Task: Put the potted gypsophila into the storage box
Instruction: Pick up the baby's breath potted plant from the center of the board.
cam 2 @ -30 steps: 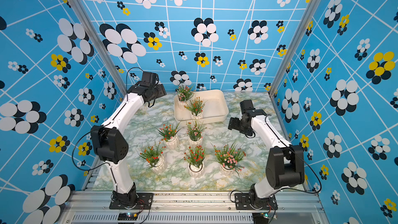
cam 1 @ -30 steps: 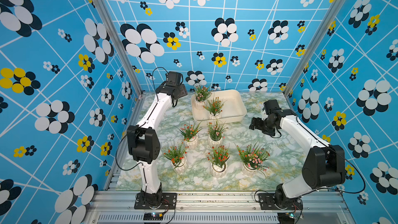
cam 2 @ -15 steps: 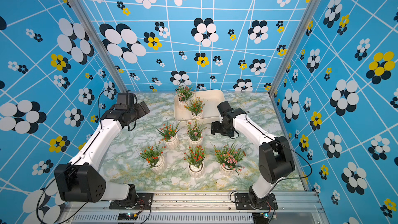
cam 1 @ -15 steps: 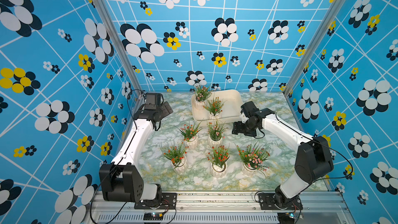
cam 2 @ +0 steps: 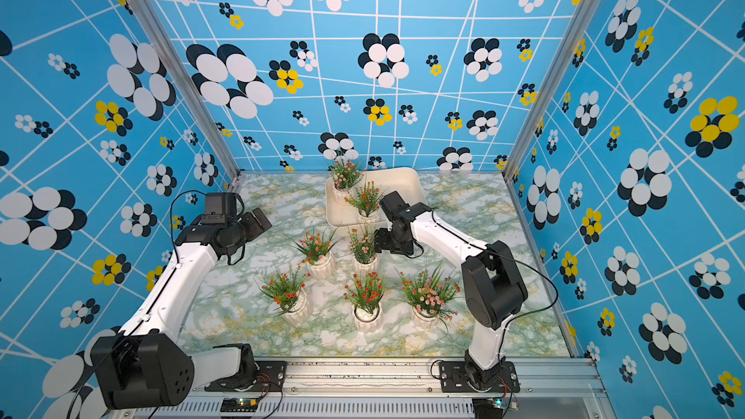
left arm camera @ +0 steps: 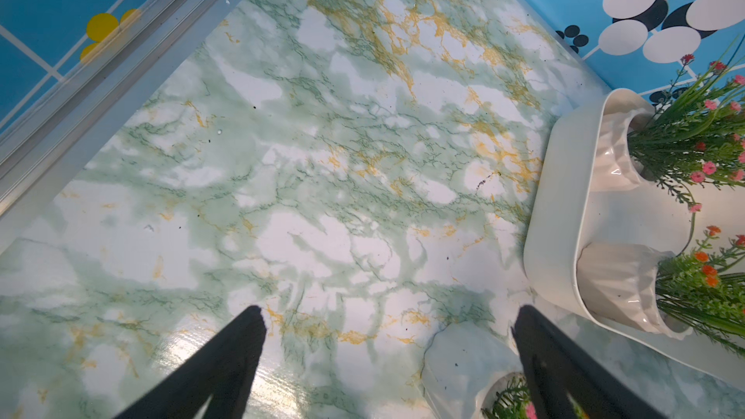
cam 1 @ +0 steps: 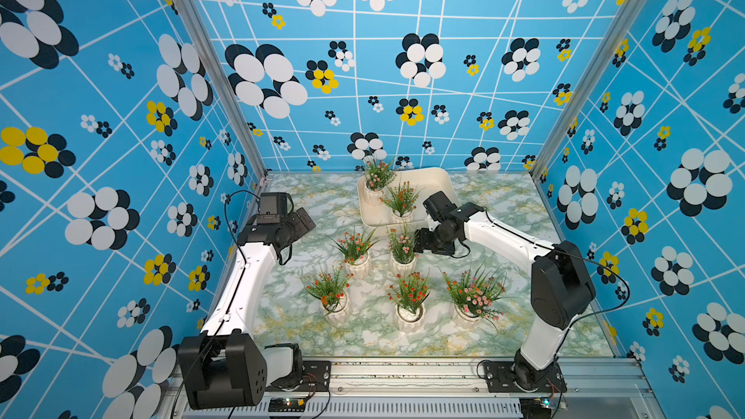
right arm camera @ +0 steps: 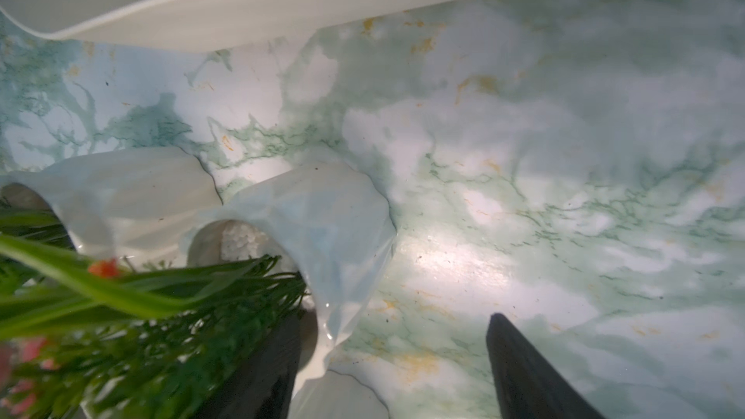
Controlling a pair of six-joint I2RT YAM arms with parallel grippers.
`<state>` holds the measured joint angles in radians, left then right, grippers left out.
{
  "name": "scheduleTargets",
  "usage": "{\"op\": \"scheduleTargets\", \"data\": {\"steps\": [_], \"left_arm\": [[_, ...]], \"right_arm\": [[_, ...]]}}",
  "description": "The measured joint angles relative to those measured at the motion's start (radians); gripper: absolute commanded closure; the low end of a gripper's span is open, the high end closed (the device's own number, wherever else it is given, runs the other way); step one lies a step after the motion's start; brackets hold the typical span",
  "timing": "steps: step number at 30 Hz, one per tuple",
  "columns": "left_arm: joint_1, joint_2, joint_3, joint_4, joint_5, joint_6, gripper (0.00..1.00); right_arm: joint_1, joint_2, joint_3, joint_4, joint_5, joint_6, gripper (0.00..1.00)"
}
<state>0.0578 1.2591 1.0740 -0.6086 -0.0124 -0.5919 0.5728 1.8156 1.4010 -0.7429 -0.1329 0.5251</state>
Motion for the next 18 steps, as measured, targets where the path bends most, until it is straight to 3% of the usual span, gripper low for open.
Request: {"op": "scheduleTargets", "data": {"steps": [6, 18], "left_arm": [[0.008, 0.0, 0.0, 0.003, 0.02, 0.0, 0.01], [0.008, 0.0, -0.044, 0.012, 0.041, -0.001, 0.01]], "right_arm": [[0.007, 0.028, 0.001, 0.005, -0.001, 0.019, 0.32], [0.055, 0.09, 0.047, 0.023, 0.03, 0.037, 0.58]]}}
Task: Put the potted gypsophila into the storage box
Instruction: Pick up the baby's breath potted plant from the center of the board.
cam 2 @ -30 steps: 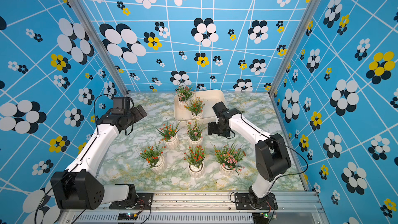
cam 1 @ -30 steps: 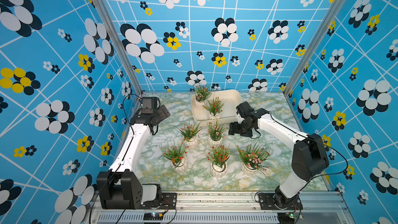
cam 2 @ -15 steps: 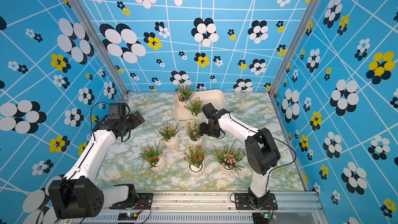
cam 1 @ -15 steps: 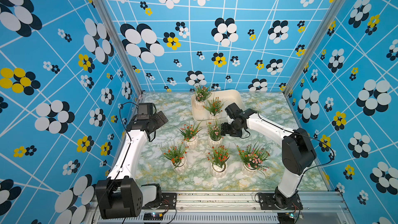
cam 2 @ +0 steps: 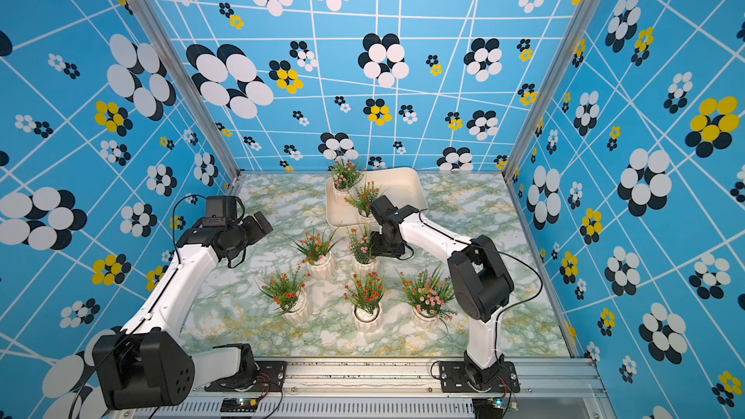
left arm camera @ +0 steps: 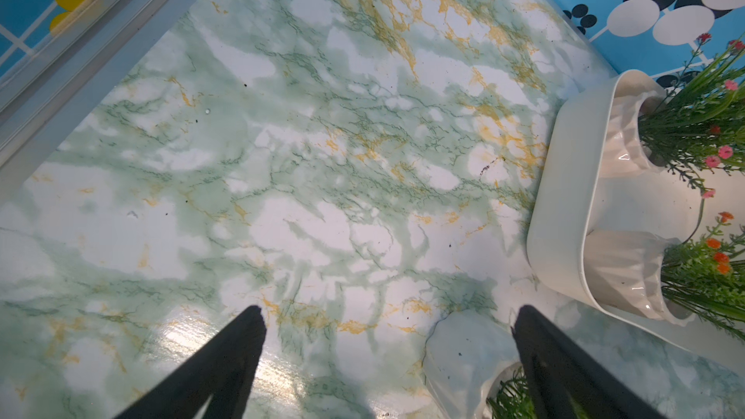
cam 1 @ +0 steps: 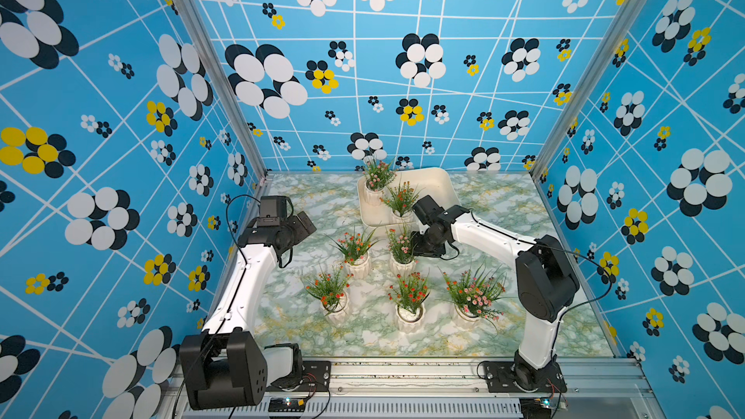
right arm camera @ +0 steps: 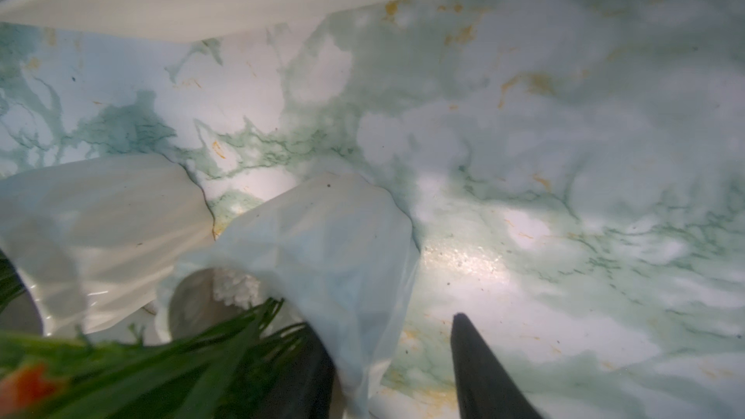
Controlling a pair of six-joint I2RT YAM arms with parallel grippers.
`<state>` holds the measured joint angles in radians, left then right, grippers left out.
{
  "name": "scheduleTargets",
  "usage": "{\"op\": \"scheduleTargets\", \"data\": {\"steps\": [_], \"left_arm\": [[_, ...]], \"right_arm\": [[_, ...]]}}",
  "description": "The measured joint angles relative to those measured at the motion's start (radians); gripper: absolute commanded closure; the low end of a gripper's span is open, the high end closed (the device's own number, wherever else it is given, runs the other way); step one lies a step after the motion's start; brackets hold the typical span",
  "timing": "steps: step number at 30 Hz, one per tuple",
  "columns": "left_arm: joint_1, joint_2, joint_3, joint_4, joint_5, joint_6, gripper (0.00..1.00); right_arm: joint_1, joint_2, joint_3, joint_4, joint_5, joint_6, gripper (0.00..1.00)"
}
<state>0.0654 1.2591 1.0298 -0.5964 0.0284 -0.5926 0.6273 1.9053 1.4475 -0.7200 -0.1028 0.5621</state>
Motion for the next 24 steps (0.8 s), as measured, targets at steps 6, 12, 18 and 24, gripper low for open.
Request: {"op": "scheduleTargets", "data": {"steps": [6, 12, 18, 24], "left_arm": [[0.0, 0.0, -0.025, 0.015, 0.006, -0.003, 0.01], [0.004, 0.0, -0.029, 0.024, 0.013, -0.003, 0.01], [0.012, 0.001, -0.036, 0.028, 0.025, -0.003, 0.0], [0.013, 0.005, -0.036, 0.029, 0.029, -0.003, 0.0]], "right_arm": [[0.017, 0.008, 0.02, -0.016, 0.035, -0.005, 0.73], [0.023, 0.008, 0.039, -0.047, 0.072, -0.011, 0.85], [0.026, 0.008, 0.047, -0.065, 0.097, -0.016, 0.96], [0.026, 0.008, 0.062, -0.102, 0.109, -0.027, 0.98]]}}
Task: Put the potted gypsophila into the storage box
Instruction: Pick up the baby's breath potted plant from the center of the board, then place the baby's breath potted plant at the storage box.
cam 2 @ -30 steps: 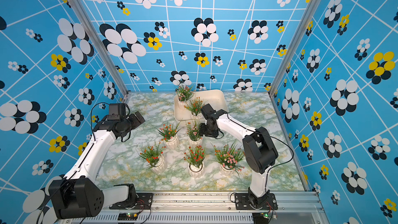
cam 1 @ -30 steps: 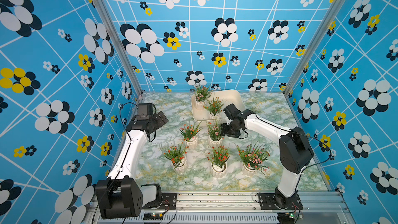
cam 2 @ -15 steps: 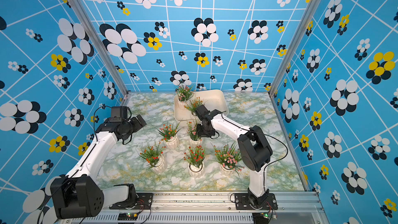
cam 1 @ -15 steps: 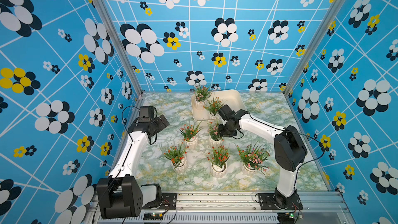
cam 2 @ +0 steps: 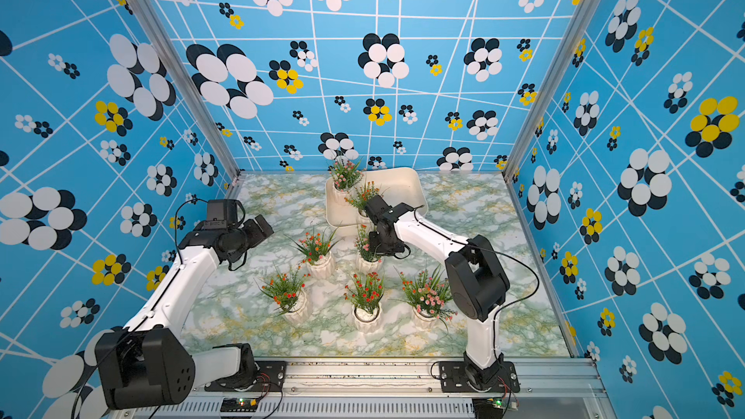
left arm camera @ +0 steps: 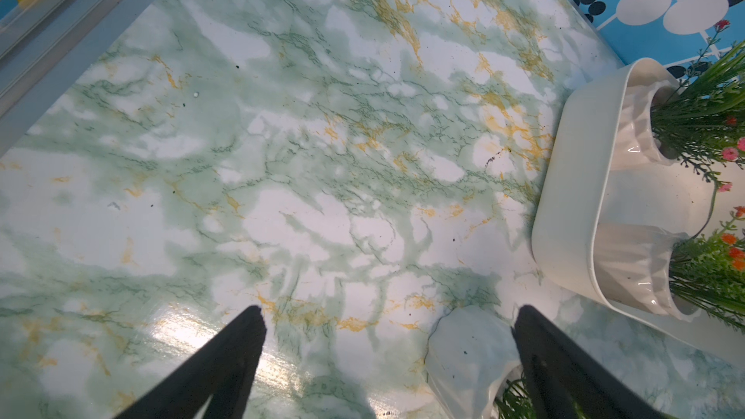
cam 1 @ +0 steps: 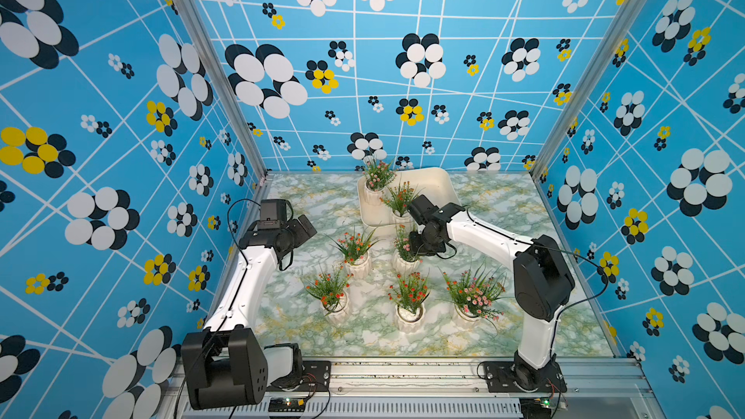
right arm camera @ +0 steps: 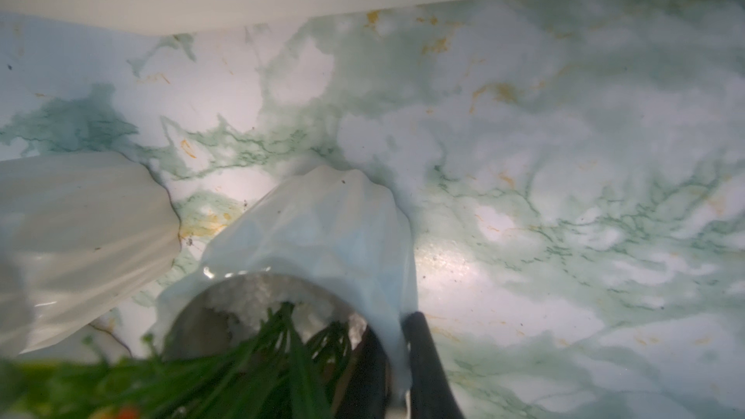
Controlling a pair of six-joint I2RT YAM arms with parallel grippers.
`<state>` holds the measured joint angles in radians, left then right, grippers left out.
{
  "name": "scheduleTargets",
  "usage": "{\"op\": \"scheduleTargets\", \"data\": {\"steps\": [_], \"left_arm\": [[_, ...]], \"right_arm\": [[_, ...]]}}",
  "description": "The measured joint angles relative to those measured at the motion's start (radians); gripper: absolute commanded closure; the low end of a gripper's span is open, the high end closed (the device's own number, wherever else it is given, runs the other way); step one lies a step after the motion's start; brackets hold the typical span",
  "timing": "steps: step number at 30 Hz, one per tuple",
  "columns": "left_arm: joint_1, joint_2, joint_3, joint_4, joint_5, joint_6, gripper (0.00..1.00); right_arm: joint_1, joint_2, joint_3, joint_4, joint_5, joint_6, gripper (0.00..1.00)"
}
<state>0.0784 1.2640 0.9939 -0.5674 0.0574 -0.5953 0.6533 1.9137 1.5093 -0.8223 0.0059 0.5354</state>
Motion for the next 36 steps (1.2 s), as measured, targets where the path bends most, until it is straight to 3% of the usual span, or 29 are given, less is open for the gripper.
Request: {"op": "scheduleTargets", "data": {"steps": [12, 24, 36], "left_arm": [[0.003, 0.013, 0.0, 0.001, 0.008, 0.0, 0.0], [0.006, 0.032, 0.015, -0.005, 0.023, 0.0, 0.0], [0.009, 0.032, 0.057, -0.016, 0.025, 0.003, 0.01]], "right_arm": [[-0.018, 0.0, 0.205, -0.168, 0.012, -0.067, 1.0], [-0.182, 0.014, 0.58, -0.455, 0.024, -0.191, 0.99], [-0.319, 0.252, 0.888, -0.524, 0.068, -0.149, 0.99]]}}
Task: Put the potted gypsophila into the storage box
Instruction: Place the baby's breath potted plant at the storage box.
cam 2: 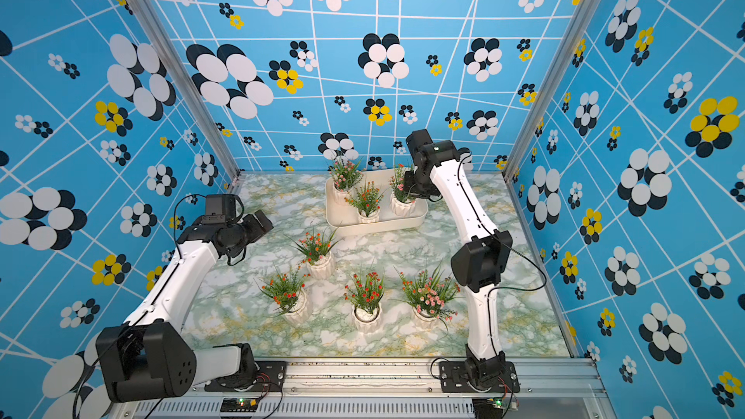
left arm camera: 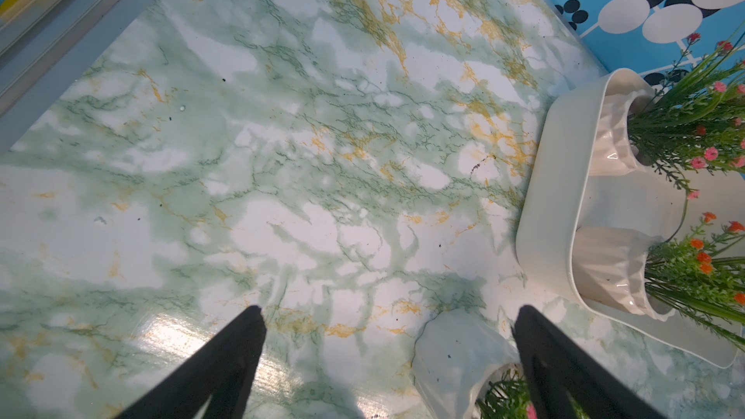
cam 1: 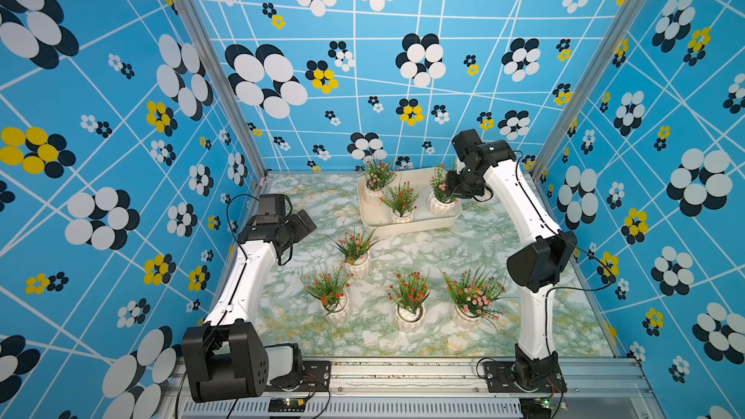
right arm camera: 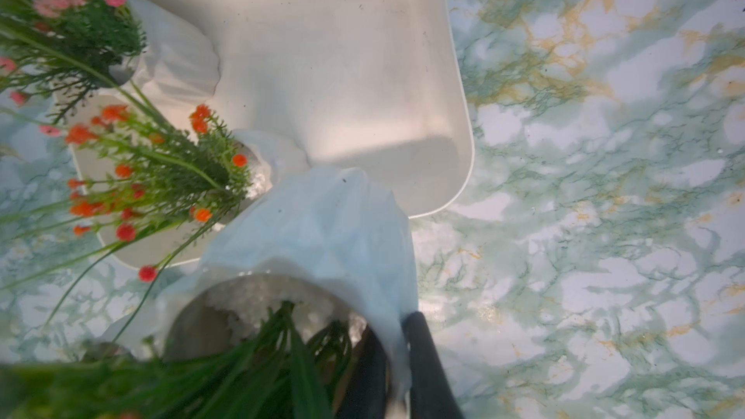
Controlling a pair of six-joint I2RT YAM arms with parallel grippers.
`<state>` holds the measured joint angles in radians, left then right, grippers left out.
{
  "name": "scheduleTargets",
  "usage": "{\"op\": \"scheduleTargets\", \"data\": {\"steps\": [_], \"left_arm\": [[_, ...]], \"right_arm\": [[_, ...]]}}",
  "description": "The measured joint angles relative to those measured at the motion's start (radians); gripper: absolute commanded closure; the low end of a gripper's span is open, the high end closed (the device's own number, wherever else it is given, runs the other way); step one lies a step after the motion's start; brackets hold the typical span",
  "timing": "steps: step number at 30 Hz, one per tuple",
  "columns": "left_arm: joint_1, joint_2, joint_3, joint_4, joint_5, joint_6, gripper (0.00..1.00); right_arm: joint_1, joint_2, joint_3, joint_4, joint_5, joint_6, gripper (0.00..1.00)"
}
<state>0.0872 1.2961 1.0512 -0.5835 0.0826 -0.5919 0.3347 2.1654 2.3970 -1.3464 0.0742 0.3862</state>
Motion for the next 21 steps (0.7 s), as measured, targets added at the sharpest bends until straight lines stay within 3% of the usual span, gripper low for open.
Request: {"op": "scheduleTargets", "data": {"steps": [7, 21], "left_arm": [[0.007, 0.0, 0.009, -0.018, -0.003, 0.0, 0.01], [0.012, 0.0, 0.011, -0.023, -0.004, 0.0, 0.0]], "right_arm": [[-0.004, 0.147, 0.114, 0.005, 0.0, 0.023, 0.98], [-0.008, 0.21, 0.11, 0.07, -0.002, 0.053, 0.98]]}}
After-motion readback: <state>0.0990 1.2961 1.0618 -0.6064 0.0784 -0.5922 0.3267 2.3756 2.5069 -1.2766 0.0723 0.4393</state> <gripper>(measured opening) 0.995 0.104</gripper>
